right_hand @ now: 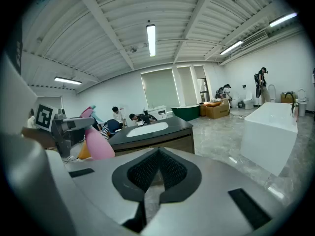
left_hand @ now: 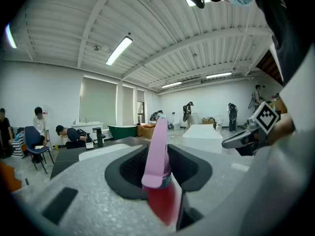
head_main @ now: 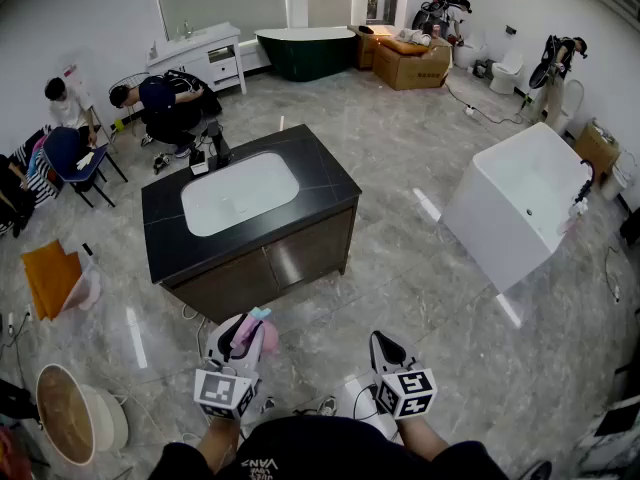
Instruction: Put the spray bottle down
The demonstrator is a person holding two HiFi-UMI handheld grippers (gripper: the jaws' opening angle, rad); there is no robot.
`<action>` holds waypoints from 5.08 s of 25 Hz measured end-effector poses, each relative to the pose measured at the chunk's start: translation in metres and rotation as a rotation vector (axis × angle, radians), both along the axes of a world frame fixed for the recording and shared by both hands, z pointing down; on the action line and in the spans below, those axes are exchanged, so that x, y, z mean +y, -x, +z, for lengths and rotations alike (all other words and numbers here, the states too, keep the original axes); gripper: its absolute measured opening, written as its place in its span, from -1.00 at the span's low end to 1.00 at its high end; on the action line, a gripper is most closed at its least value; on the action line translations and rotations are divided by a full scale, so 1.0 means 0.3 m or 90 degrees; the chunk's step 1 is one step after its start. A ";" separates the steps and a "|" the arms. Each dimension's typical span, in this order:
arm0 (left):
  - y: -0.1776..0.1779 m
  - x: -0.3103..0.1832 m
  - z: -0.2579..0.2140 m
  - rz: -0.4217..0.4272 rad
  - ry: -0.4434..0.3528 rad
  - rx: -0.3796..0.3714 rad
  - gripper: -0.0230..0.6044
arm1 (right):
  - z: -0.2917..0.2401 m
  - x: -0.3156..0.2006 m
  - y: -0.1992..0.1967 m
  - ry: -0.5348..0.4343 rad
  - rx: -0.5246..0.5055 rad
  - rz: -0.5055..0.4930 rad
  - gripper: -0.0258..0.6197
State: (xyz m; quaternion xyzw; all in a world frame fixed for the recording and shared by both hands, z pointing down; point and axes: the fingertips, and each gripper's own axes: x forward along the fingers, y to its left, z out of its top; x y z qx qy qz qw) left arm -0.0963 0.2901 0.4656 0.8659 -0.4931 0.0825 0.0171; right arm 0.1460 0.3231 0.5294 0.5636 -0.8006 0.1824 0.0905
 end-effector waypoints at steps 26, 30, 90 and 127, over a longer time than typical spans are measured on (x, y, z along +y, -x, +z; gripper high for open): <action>0.141 -0.293 -0.004 -0.050 -0.001 0.026 -0.51 | -0.022 -0.326 0.132 -0.019 -0.014 -0.044 -0.92; 0.175 -0.470 0.005 -0.034 -0.008 0.030 -0.51 | -0.029 -0.477 0.159 -0.019 -0.010 -0.030 -0.92; 0.033 -2.053 0.081 -0.064 -0.012 0.002 -0.51 | 0.034 -2.001 0.158 0.017 -0.020 -0.150 -0.92; -0.099 -2.845 0.244 -0.130 0.022 0.009 -0.50 | 0.157 -2.243 -0.201 0.077 -0.001 -0.113 -0.92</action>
